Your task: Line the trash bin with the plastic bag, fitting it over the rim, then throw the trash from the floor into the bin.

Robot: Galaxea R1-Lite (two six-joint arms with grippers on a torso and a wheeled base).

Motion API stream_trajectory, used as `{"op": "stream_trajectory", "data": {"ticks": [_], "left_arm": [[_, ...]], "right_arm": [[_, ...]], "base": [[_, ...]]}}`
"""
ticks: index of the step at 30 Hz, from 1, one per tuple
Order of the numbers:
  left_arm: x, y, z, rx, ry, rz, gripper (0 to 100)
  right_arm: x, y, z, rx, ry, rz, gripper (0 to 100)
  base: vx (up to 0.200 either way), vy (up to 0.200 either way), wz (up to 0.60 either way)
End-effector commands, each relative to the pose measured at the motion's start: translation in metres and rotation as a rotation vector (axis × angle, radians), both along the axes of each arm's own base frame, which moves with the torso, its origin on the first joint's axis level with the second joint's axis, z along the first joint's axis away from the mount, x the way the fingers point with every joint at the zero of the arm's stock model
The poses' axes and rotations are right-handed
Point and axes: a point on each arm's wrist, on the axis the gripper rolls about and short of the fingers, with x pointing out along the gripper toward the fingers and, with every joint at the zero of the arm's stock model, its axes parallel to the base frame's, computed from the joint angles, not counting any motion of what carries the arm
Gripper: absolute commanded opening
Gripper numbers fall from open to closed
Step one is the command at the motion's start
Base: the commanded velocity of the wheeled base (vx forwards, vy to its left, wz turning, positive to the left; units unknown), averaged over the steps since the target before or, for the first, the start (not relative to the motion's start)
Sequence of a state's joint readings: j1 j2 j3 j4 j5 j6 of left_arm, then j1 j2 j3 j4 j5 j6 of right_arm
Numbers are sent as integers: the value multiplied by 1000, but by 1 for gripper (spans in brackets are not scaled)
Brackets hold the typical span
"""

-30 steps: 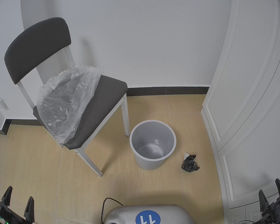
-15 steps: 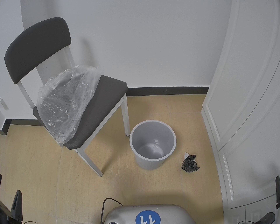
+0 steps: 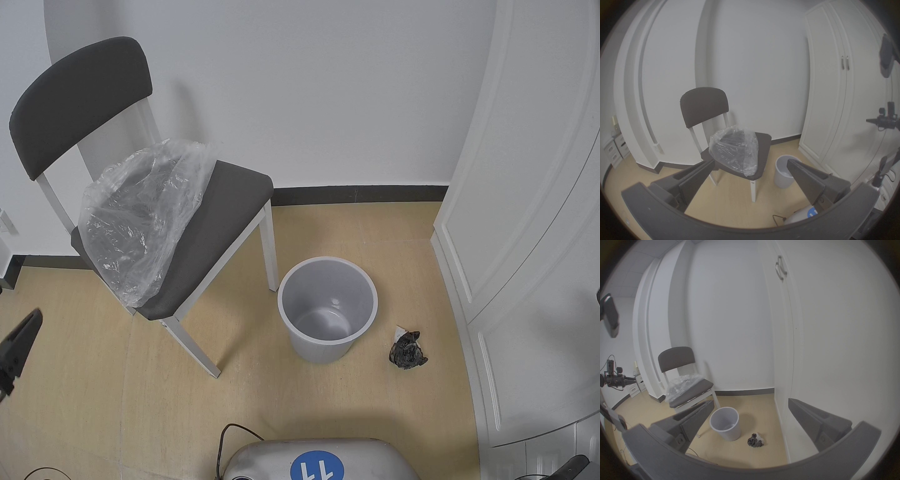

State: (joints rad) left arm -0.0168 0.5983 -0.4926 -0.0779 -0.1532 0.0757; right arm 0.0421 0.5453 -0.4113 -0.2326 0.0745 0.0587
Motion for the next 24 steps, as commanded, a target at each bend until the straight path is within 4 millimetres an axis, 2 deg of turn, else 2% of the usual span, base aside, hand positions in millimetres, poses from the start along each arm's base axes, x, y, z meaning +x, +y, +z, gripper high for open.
{"op": "stream_trajectory", "data": {"ticks": [1, 4, 8, 9, 10, 11, 15, 18, 24], "left_arm": [[74, -1, 20, 99, 164, 16, 100], [99, -2, 18, 165, 223, 14, 100], [117, -7, 18, 219, 252, 36, 100], [117, -7, 18, 219, 252, 36, 100], [124, -14, 18, 239, 264, 41, 100], [126, -18, 18, 248, 269, 42, 100], [138, -28, 13, 280, 303, 43, 100], [152, -36, 7, 382, 336, 69, 100], [169, -44, 2, 505, 363, 84, 100]], "right_arm": [[69, 5, 20, 9, 91, -18, 100], [92, 17, 22, 14, 103, -58, 100], [116, 38, 21, 55, 111, -151, 100], [116, 38, 21, 55, 111, -151, 100], [128, 52, 19, 77, 109, -191, 100], [132, 57, 18, 78, 107, -204, 100], [135, 61, 12, 78, 110, -202, 100], [133, 63, 6, 58, 133, -178, 100], [131, 65, -4, 26, 171, -134, 100]], "base": [[0, 0, 0], [0, 0, 0], [0, 0, 0], [0, 0, 0], [0, 0, 0], [0, 0, 0], [0, 0, 0], [0, 0, 0], [0, 0, 0]]}}
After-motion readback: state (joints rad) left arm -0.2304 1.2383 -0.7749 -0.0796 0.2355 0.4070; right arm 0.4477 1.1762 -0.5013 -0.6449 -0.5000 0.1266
